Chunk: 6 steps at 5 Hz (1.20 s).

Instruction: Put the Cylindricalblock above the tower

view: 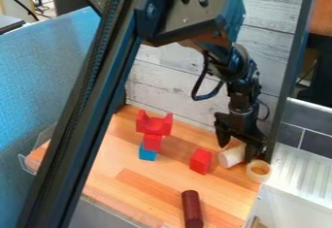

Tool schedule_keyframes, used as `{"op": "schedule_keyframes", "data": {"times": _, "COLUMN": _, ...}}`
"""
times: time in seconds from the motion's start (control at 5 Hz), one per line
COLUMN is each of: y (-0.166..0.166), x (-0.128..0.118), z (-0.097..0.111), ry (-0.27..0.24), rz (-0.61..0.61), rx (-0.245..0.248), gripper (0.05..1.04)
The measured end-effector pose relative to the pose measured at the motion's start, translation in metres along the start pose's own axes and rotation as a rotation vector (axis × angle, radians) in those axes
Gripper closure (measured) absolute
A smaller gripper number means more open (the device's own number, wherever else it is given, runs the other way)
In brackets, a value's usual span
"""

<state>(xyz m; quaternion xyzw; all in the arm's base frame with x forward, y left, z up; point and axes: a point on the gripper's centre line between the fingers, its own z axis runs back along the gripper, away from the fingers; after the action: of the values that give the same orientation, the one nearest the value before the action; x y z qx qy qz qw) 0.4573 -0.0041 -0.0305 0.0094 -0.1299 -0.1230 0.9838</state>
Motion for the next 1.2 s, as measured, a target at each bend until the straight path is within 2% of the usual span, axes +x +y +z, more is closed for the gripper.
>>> {"op": "schedule_keyframes", "data": {"times": 0.2, "y": -0.001, "x": -0.004, "z": -0.002, "ry": 0.01, "rz": 0.006, "rx": -0.003, "gripper": 0.406}}
{"op": "schedule_keyframes", "data": {"times": 0.4, "y": -0.009, "x": -0.012, "z": 0.005, "ry": 0.02, "rz": 0.017, "rx": -0.049, "gripper": 0.562}}
{"op": "schedule_keyframes", "data": {"times": 0.6, "y": -0.006, "x": -0.016, "z": 0.034, "ry": -0.006, "rz": 0.031, "rx": -0.064, "gripper": 0.563}}
{"op": "schedule_keyframes", "data": {"times": 1.0, "y": 0.005, "x": -0.033, "z": 0.073, "ry": 0.017, "rz": 0.116, "rx": -0.087, "gripper": 0.563}}
{"op": "schedule_keyframes", "data": {"times": 1.2, "y": 0.018, "x": -0.038, "z": 0.091, "ry": 0.022, "rz": 0.2, "rx": -0.103, "gripper": 0.563}}
